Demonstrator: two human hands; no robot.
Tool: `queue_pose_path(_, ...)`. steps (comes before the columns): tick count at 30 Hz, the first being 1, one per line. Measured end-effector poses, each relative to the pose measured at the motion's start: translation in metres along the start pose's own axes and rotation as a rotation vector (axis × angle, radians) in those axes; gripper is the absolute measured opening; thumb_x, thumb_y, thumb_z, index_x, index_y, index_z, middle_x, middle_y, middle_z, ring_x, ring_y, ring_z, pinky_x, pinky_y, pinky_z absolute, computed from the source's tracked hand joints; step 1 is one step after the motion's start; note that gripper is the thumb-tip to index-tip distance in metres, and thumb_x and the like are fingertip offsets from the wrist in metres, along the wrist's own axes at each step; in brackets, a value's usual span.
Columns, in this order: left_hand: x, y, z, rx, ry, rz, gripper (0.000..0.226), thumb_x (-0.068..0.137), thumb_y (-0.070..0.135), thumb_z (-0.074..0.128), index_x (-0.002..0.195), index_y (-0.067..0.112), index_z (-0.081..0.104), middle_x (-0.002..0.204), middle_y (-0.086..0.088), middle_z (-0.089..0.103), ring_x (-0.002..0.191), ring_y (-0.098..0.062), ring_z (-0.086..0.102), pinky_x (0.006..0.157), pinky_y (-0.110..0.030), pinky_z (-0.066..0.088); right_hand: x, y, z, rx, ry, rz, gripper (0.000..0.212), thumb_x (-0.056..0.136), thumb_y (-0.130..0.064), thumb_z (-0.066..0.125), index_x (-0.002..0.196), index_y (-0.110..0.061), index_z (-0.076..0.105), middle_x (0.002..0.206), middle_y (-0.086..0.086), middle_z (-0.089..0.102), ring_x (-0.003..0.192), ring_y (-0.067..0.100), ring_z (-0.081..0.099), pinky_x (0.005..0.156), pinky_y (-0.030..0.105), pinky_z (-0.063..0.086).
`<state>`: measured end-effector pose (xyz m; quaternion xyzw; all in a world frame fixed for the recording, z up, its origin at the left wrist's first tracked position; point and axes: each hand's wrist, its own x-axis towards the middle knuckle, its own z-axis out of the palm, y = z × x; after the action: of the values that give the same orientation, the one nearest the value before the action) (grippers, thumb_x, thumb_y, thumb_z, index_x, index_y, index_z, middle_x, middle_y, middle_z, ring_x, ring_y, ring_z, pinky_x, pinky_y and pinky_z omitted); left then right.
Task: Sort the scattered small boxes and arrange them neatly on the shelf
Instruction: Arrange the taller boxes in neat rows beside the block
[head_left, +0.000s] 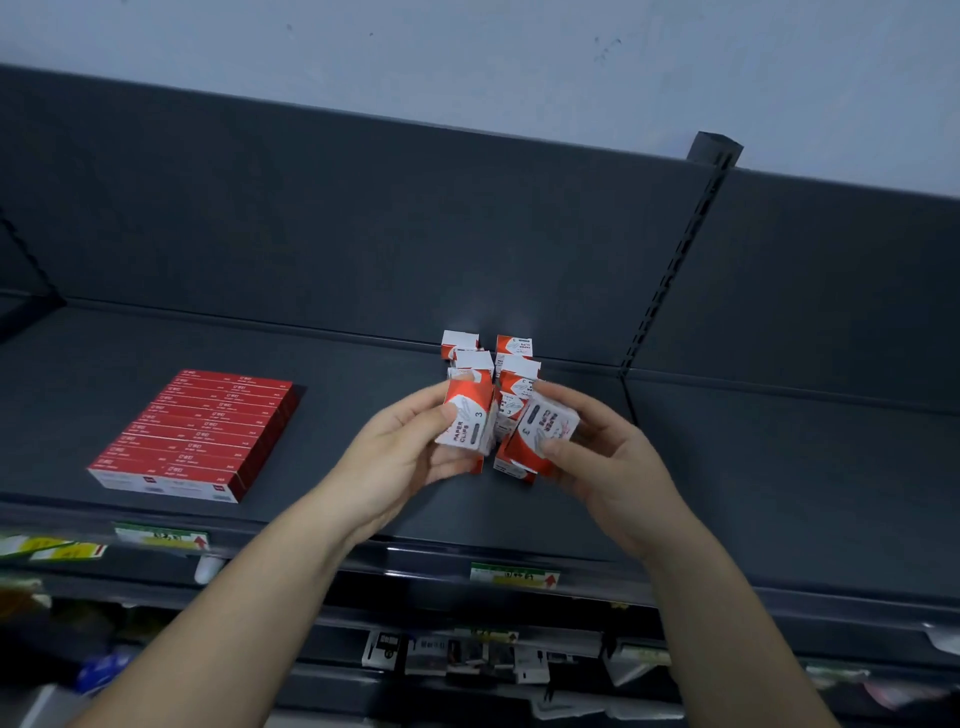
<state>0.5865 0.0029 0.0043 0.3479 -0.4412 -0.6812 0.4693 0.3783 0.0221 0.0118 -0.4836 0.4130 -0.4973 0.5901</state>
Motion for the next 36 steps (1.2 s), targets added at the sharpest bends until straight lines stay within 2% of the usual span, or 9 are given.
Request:
queue_pose_path(2,-0.001,0.001,0.000,0.073,-0.015,-0.026,0.036,0.103,0.011,0.041,0.130,0.028,0.056,0.107,-0.007,0.074,0.090,-0.026,0.073,0.073,-0.028,0.058,0.000,0.001,0.000,-0.040,-0.040,0.033,0.044,0.081,-0.006,0.068,0.122,-0.022,0.066,0.118,0.009,0.069,0.104,0.024,0.066,0.082,0.040,0.057)
queue_pose_path(4,-0.002,0.001,0.000,0.146,0.014,-0.036,0.034,0.101,0.011,0.045,0.129,0.029,0.053,0.101,-0.007,0.074,0.085,-0.029,0.073,0.062,-0.024,0.054,0.000,0.002,0.001,-0.081,-0.041,0.044,0.045,0.087,0.002,0.063,0.126,-0.023,0.062,0.116,0.008,0.069,0.101,0.023,0.066,0.078,0.037,0.056)
queue_pose_path(8,0.000,0.000,-0.004,0.220,0.101,-0.007,0.018,0.096,0.013,0.055,0.111,0.003,0.056,0.085,-0.014,0.071,0.065,-0.020,0.067,0.051,-0.020,0.040,0.002,0.001,-0.002,-0.109,0.048,0.052,0.032,0.091,0.002,0.060,0.118,-0.016,0.057,0.108,0.011,0.072,0.093,0.025,0.068,0.083,0.044,0.052)
queue_pose_path(11,-0.001,0.003,-0.005,0.197,0.098,-0.008,0.015,0.094,0.016,0.058,0.104,0.004,0.060,0.080,-0.007,0.069,0.059,-0.014,0.061,0.052,-0.021,0.036,0.002,-0.004,-0.006,-0.141,0.059,0.069,0.017,0.091,-0.004,0.060,0.107,-0.008,0.064,0.100,0.008,0.074,0.087,0.020,0.068,0.085,0.042,0.051)
queue_pose_path(15,-0.004,0.010,-0.002,0.216,0.009,-0.055,0.030,0.083,0.028,0.064,0.105,0.007,0.063,0.079,-0.006,0.068,0.059,-0.013,0.057,0.052,-0.021,0.038,0.002,-0.009,-0.003,-0.178,0.033,0.066,0.033,0.080,-0.026,0.066,0.108,-0.008,0.070,0.105,0.010,0.074,0.096,0.022,0.070,0.091,0.038,0.055)
queue_pose_path(18,-0.004,0.010,0.000,0.250,0.019,-0.067,0.034,0.082,0.031,0.065,0.106,0.006,0.064,0.080,-0.007,0.069,0.061,-0.013,0.057,0.053,-0.019,0.040,0.001,-0.010,0.002,-0.227,0.039,0.049,0.034,0.078,-0.033,0.065,0.106,-0.015,0.073,0.102,0.006,0.075,0.093,0.019,0.071,0.082,0.033,0.058)
queue_pose_path(21,-0.005,0.010,-0.001,0.257,0.038,-0.066,0.040,0.080,0.034,0.066,0.110,0.008,0.065,0.084,-0.007,0.072,0.064,-0.014,0.061,0.055,-0.018,0.042,0.000,-0.012,0.006,-0.244,0.052,0.038,0.021,0.087,-0.029,0.063,0.103,-0.020,0.074,0.093,0.003,0.075,0.077,0.015,0.067,0.058,0.026,0.053)
queue_pose_path(23,-0.007,0.010,-0.003,0.287,0.043,-0.066,0.041,0.078,0.035,0.067,0.111,0.012,0.065,0.090,-0.008,0.075,0.069,-0.015,0.065,0.058,-0.020,0.045,-0.001,-0.013,0.008,-0.231,0.067,0.035,0.018,0.091,-0.024,0.061,0.103,-0.017,0.072,0.090,0.003,0.074,0.072,0.014,0.066,0.054,0.025,0.052)
queue_pose_path(36,-0.013,0.016,-0.016,0.283,0.028,-0.001,0.034,0.079,0.031,0.065,0.109,0.014,0.065,0.094,0.000,0.075,0.083,-0.008,0.068,0.067,-0.021,0.054,0.000,-0.013,0.029,-0.237,0.087,-0.068,0.011,0.089,-0.014,0.067,0.099,-0.019,0.070,0.093,0.000,0.074,0.081,0.017,0.070,0.067,0.032,0.060)
